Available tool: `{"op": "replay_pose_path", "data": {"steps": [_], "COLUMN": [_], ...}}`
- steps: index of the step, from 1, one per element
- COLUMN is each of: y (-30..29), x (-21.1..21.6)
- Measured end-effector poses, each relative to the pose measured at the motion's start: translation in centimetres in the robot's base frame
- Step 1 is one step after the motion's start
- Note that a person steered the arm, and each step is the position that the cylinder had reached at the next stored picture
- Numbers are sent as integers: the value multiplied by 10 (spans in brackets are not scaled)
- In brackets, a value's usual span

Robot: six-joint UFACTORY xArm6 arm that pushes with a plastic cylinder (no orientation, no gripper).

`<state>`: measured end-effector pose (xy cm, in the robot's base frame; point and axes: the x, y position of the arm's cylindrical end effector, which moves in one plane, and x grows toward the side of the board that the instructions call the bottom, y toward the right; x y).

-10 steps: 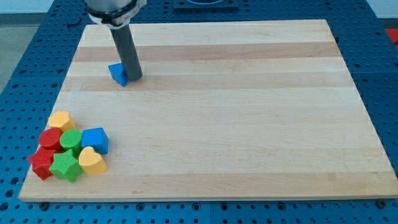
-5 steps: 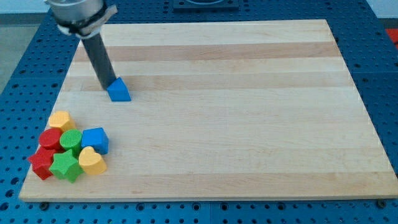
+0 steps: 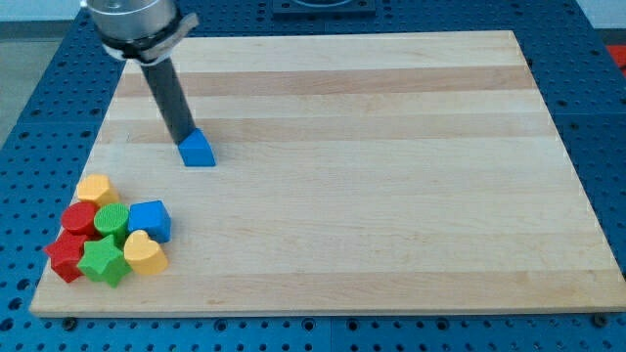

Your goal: Slide the blue triangle towards the blue cube

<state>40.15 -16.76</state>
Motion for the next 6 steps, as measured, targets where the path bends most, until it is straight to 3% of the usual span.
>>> {"op": "replay_pose_path", "data": {"steps": [1,4,6], "y": [39,32,97], "x": [0,76,77]}}
